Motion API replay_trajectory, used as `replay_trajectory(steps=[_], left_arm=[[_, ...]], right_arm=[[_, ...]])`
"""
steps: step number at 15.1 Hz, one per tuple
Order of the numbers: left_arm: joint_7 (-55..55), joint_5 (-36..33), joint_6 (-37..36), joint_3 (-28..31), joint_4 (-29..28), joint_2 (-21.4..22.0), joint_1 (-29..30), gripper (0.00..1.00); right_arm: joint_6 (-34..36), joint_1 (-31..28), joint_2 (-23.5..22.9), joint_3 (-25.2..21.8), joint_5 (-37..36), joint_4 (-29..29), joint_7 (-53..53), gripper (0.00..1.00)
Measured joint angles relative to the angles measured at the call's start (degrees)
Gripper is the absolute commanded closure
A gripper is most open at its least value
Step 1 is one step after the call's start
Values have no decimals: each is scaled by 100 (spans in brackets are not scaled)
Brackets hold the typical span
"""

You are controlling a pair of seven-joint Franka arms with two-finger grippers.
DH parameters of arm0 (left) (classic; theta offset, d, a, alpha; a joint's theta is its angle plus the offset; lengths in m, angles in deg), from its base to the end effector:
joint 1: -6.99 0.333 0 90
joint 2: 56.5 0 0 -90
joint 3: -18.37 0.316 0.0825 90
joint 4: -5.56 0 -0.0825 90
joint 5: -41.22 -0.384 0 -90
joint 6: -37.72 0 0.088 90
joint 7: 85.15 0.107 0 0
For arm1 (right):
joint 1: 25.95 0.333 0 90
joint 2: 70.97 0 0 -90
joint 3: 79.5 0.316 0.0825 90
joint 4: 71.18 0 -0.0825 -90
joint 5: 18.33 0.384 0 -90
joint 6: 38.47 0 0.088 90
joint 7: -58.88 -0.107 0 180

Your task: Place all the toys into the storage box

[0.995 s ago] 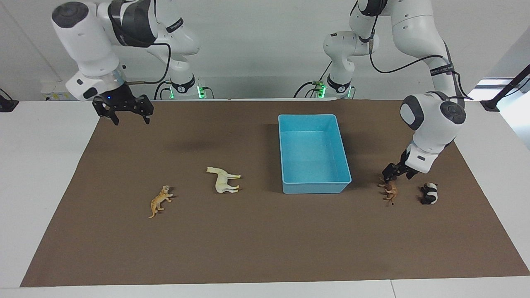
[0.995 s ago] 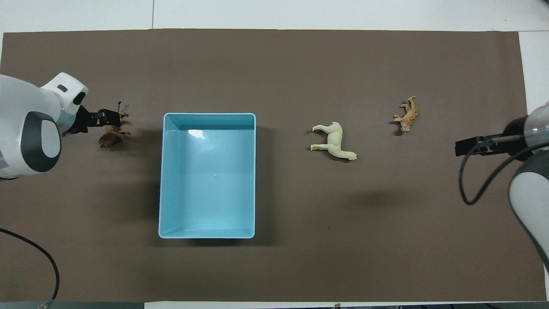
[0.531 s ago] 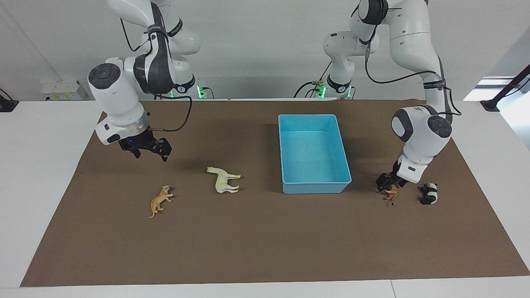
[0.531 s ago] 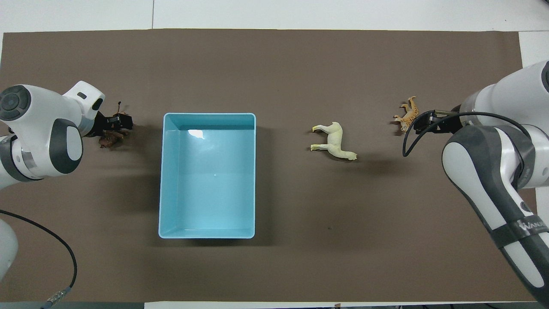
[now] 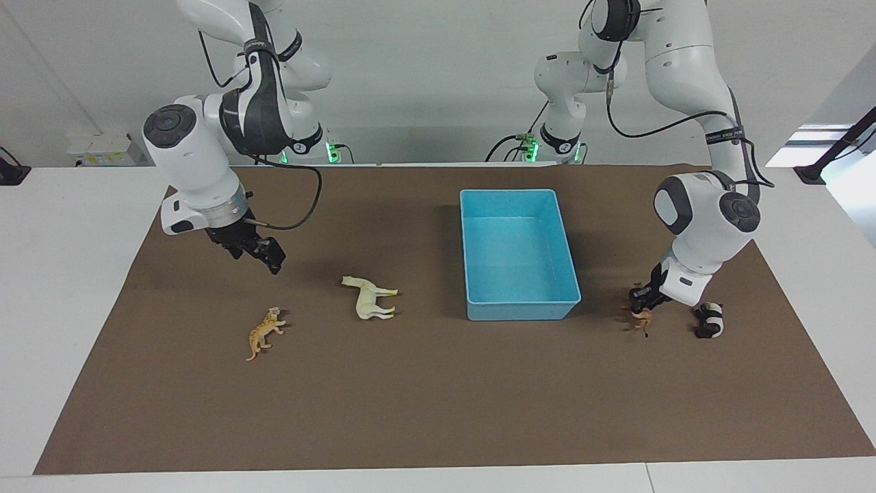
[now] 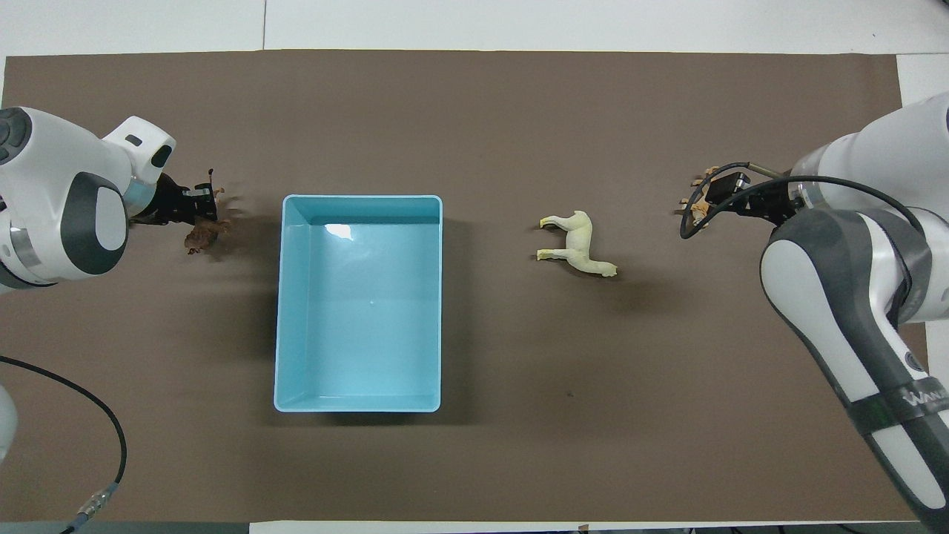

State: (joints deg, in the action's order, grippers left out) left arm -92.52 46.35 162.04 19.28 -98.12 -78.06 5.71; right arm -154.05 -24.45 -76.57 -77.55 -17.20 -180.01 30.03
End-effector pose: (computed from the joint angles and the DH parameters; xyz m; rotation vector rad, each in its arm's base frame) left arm 0.6404 -0.0083 0.3341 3.0636 0.2644 -0.0314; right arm 0.5857 0.0360 0.4506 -3.0364 0.6979 -0.0209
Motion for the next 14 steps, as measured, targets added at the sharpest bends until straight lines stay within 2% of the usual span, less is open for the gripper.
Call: replay_trajectory(steps=[3, 5, 8, 9, 10, 11, 14], left_arm=[[-847, 97, -1293, -22, 903, 30, -312, 100], [-1597, 329, -1947, -100, 1412, 162, -509, 100], [-2505, 480, -2184, -158, 1403, 459, -1065, 100], [-2815, 486, -2174, -165, 1294, 501, -1372, 93], [-3023, 486, -2162, -171, 1152, 528, -1678, 24], [-3130, 486, -2142, -173, 992, 557, -1930, 0], [-3085, 446, -2024, -138, 664, 644, -2161, 0]], right_arm=[[-37, -116, -61, -38, -3, 198, -13, 0], [-83, -391, -156, -64, -11, 454, 170, 0], [-118, -677, -271, -97, -16, 782, 497, 0], [-107, -684, -311, -97, -18, 857, 531, 0], [-93, -657, -350, -88, -14, 882, 532, 0], [-61, -625, -392, -77, -13, 883, 532, 0], [-18, -585, -562, -63, -17, 892, 532, 0]])
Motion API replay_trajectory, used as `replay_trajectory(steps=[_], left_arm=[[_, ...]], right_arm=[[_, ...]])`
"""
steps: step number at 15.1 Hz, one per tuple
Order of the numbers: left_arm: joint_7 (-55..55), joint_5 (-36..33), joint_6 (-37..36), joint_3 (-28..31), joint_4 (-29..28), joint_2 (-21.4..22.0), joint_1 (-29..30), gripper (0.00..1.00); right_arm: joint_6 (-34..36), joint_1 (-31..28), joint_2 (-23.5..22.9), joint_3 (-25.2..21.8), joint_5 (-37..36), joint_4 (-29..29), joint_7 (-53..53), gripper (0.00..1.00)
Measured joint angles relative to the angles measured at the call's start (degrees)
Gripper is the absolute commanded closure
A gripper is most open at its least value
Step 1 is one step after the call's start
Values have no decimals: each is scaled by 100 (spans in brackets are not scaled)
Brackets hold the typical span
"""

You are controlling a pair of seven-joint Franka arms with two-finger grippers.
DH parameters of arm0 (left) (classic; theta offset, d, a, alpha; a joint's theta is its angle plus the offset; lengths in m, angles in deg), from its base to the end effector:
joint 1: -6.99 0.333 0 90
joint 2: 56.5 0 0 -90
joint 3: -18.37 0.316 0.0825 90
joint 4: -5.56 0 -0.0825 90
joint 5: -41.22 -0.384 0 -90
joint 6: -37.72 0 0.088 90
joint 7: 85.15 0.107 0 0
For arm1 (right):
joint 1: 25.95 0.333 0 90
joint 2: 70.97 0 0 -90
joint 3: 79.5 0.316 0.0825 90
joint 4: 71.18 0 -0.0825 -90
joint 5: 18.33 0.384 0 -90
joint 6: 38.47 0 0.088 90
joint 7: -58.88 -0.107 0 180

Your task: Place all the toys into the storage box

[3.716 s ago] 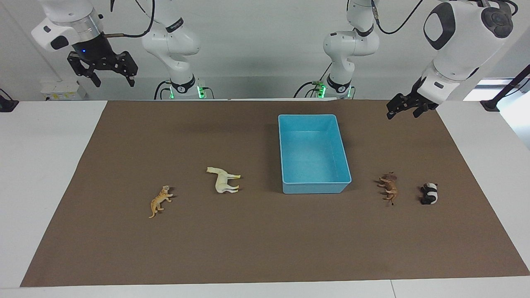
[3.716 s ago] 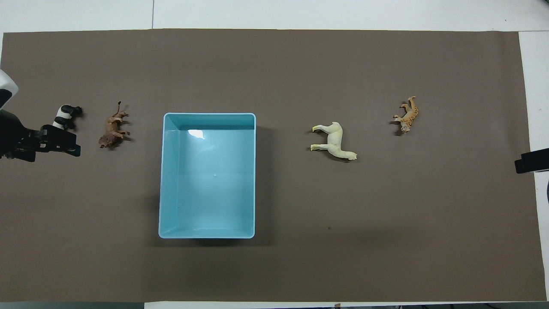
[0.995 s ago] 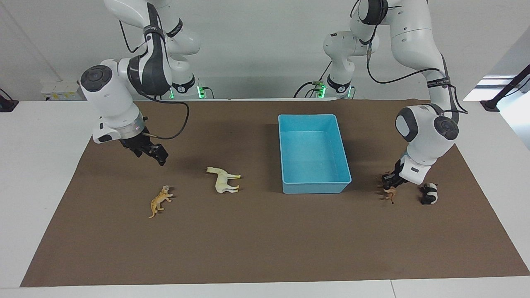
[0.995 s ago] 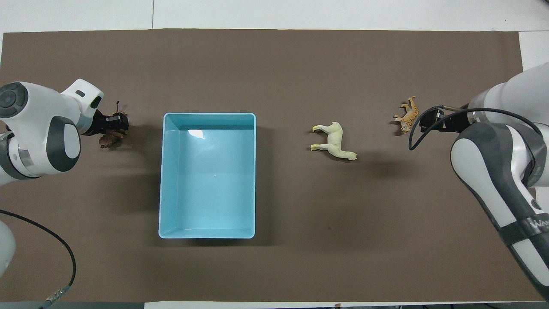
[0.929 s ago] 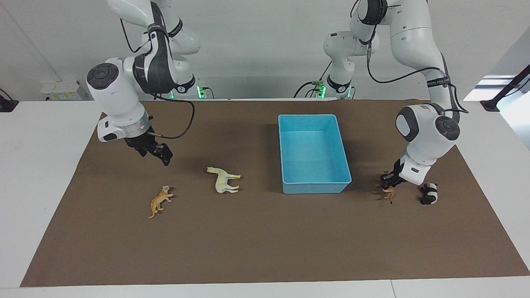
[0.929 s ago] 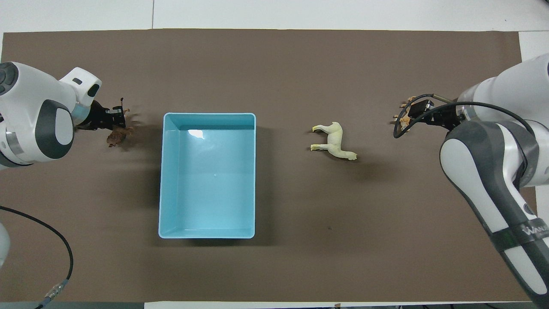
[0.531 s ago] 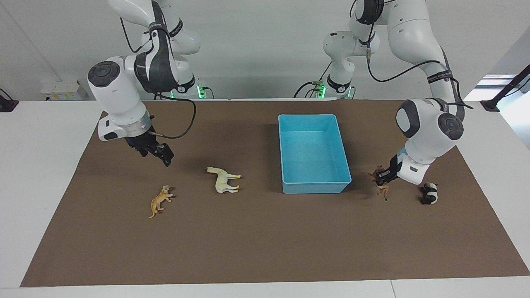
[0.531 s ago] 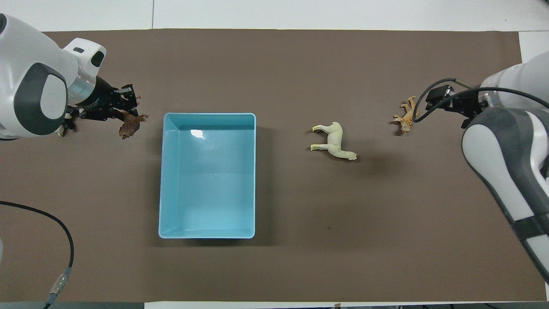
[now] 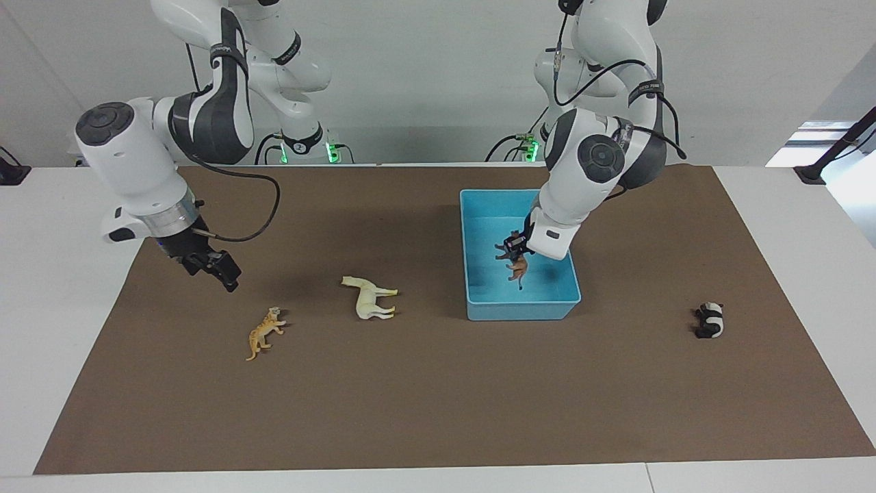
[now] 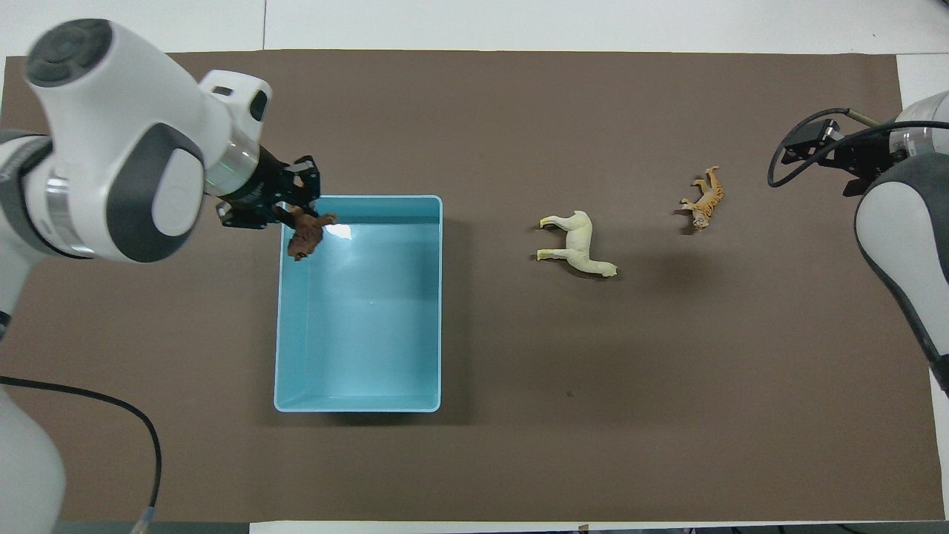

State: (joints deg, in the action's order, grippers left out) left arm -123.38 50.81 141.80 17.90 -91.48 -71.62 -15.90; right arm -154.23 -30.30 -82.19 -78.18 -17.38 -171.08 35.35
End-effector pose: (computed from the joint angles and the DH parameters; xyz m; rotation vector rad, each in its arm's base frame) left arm 0.5651 -0.2586 0.4309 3.0221 0.4753 -0.3124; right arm 0.6258 -0.0330 0.4660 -3.0199 0.7243 -0.1184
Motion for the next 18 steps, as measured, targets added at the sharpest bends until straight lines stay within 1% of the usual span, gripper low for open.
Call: replay_trajectory(steps=[2, 4, 6, 9, 11, 12, 14, 16, 18], left_arm=[[435, -166, 3, 129, -2, 48, 143, 0], [1284, -372, 127, 187, -9, 97, 590, 0], [2684, -452, 635, 214, -89, 94, 1374, 0], [4513, -457, 1560, 239, -445, 39, 2503, 0], [5476, -618, 2019, 238, -539, -221, 2980, 0], [5789, -678, 2272, 235, -537, -418, 3153, 0], [6034, -708, 2702, 226, -523, -756, 3309, 0], [6068, -736, 2915, 207, -514, -901, 3312, 0], [6068, -762, 3192, 199, -528, -980, 3313, 0]], right_arm=[[-166, 10, -176, -1, 0, 16, 0, 0], [-428, 141, -430, 4, 1, 81, 0, 0], [-540, 348, -815, 6, 0, 344, -68, 0], [-859, 522, -1460, 4, -20, 814, -128, 0], [-1082, 525, -1715, -8, -38, 900, -128, 0], [-1142, 516, -1802, -24, -38, 901, -128, 0], [-1158, 487, -1930, -37, -39, 874, -128, 0], [-1127, 468, -1980, -44, -39, 821, -149, 0], [-937, 466, -1980, -48, -39, 814, -373, 0]])
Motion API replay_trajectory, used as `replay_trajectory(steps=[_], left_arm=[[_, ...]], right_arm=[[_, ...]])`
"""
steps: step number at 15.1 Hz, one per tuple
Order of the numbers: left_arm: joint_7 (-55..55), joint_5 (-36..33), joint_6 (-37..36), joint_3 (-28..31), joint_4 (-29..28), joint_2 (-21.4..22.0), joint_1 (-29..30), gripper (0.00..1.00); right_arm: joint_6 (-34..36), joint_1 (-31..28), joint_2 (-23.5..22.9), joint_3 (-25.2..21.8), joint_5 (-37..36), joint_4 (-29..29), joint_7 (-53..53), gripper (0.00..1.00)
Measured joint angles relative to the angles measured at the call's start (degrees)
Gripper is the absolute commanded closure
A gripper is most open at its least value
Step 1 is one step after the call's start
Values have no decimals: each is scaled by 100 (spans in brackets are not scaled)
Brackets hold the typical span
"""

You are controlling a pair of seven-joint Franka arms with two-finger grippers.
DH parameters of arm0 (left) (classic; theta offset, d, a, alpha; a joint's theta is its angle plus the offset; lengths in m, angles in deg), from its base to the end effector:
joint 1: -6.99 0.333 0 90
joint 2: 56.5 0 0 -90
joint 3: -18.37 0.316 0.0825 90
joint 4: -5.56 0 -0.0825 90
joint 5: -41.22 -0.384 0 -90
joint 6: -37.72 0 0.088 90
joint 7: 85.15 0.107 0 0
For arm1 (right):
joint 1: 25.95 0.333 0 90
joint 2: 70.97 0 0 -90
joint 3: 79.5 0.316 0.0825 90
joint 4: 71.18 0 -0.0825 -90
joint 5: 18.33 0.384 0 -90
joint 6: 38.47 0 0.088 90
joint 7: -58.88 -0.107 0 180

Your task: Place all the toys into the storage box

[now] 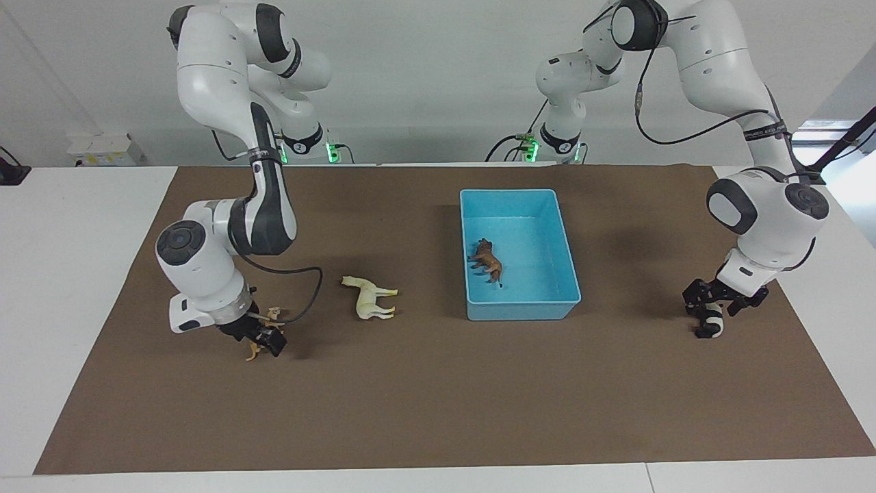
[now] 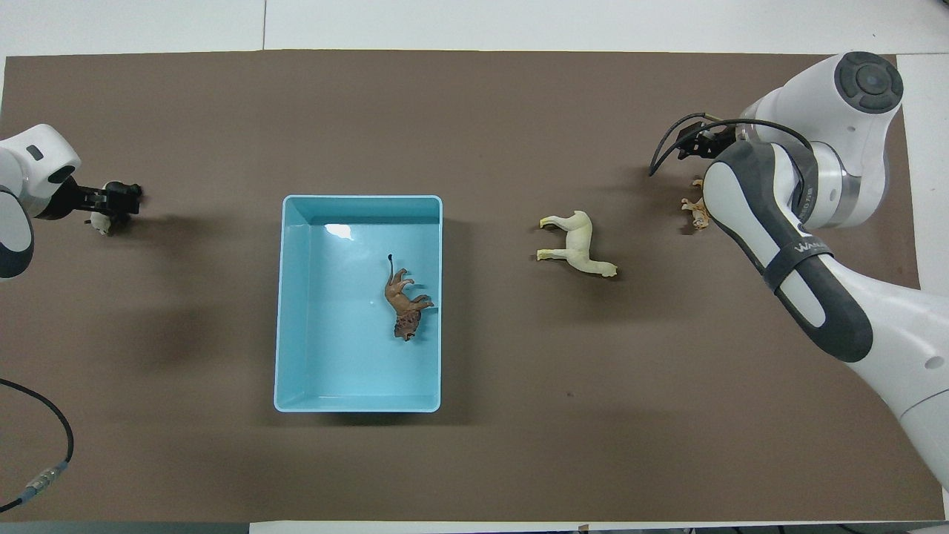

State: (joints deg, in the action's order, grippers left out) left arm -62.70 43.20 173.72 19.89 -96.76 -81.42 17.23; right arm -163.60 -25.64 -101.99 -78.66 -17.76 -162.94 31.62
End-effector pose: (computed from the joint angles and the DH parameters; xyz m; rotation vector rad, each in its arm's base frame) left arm 0.6533 0.1340 0.3259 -3.0912 0.2585 -0.2342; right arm 0.6933 0.0129 0.3195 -3.0324 0.7156 -0.0560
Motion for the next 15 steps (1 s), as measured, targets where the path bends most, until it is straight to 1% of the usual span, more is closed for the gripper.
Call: replay_trajectory(steps=[3, 6, 7, 8, 9, 10, 11, 12, 13, 15], left_arm=[[0, -11, 290, 2, -15, -120, 3, 0], [0, -14, 396, 3, -78, -156, 3, 0], [0, -15, 421, 1, -147, -157, 3, 2], [0, -17, 439, -2, -209, -157, 0, 19], [0, -20, 446, -4, -248, -158, -5, 44], [0, -22, 446, -7, -269, -157, -11, 63], [-2, -24, 446, -5, -278, -157, -17, 75], [-23, -24, 441, 24, -280, -157, -38, 89], [-86, -23, 427, 109, -274, -150, -108, 100], [-514, -25, 306, 349, -219, -139, -382, 100]], right_arm=[[132, 2, 6, 0, -2, -58, -231, 0], [75, 2, 50, 0, -2, -316, -262, 0], [12, 2, 69, 0, -2, -422, -262, 0], [-28, 2, 89, 0, -2, -516, -262, 0], [-60, 0, 114, -1, -2, -598, -263, 7], [-91, -7, 139, -3, -2, -674, -264, 36], [-110, -24, 161, -5, -2, -736, -265, 73], [-119, -43, 183, -5, -2, -787, -265, 100], [-129, -62, 200, -5, -2, -822, -265, 100], [-153, -75, 244, -5, -2, -838, -265, 100]])
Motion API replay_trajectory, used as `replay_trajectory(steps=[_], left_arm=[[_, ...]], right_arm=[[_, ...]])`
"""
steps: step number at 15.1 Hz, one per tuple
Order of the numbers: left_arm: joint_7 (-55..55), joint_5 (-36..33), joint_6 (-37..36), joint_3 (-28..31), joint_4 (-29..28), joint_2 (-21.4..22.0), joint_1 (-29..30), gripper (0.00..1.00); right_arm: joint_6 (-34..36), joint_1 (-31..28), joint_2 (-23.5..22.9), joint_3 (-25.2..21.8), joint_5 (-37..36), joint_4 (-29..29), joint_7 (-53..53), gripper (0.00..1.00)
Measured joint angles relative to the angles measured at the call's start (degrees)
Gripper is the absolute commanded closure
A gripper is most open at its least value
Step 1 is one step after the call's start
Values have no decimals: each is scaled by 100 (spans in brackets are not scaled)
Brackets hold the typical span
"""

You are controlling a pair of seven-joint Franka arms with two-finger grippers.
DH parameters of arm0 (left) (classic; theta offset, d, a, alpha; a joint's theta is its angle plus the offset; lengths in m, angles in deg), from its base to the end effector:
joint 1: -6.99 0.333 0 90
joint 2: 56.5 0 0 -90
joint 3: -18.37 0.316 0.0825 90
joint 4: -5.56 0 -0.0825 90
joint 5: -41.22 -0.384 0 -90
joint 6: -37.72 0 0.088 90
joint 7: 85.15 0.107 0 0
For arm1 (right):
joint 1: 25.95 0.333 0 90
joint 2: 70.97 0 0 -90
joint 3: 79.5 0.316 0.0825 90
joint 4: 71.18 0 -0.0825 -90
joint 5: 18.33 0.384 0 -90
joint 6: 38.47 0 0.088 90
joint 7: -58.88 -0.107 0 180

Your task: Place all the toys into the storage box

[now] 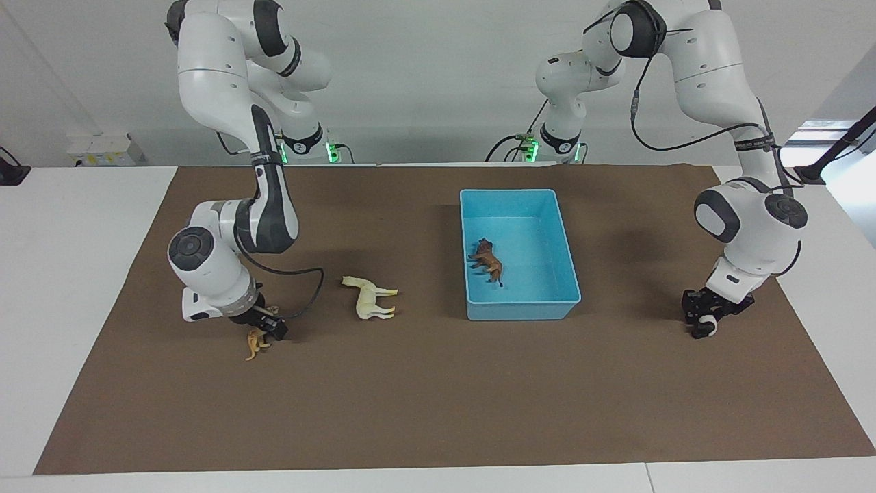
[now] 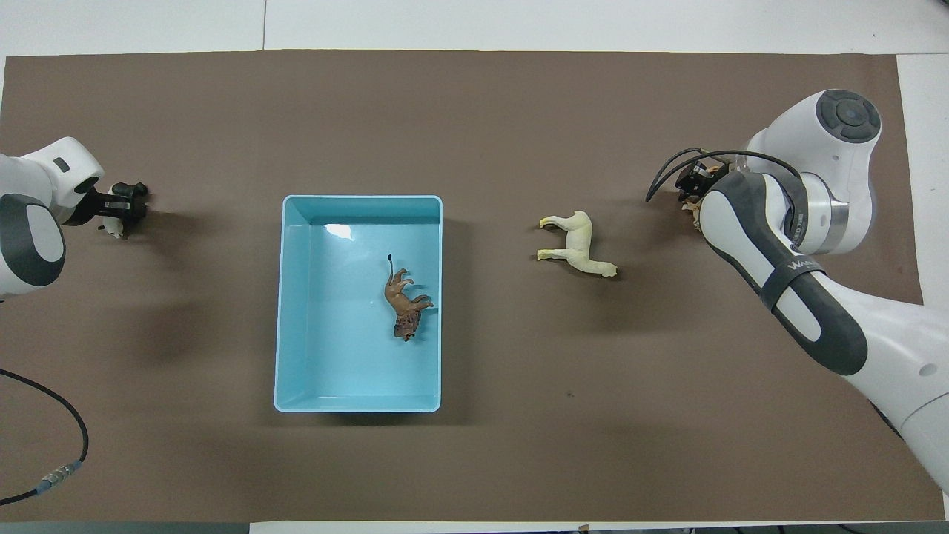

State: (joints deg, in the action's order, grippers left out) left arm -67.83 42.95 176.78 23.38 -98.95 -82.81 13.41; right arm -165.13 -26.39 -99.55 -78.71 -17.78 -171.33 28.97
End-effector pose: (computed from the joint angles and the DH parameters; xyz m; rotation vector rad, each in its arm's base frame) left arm 0.6488 0.1263 0.2989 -3.0788 0.1437 -0.2117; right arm 0.6589 0.0036 0.2851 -3.0299 0.8115 0.0605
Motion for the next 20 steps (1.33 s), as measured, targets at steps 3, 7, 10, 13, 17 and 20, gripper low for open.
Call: replay_trajectory(steps=[3, 7, 10, 13, 17, 20], left_arm=[[-1070, 1, -650, 68, 333, 2, -392, 100], [-2634, 301, -2422, 68, 1196, 72, -901, 100], [-3450, 1079, -3251, 64, 1368, 466, -1076, 100], [-4724, 1237, -3633, 42, 1320, 803, -1742, 100], [-6267, 1260, -3237, 31, 855, 927, -3177, 1], [-6377, 1260, -2672, 43, 185, 1059, -3588, 0]], right_arm=[[-12, 13, 34, 3, -1, 15, 0, 100], [582, 197, 44, 22, -1, 580, -82, 100], [1381, 645, 39, 30, -2, 1334, -490, 100], [1702, 802, 40, 41, -1, 1697, -564, 100], [2333, 1007, 50, 81, 23, 2311, -858, 100], [2433, 1088, 123, 96, 186, 2501, -907, 100]])
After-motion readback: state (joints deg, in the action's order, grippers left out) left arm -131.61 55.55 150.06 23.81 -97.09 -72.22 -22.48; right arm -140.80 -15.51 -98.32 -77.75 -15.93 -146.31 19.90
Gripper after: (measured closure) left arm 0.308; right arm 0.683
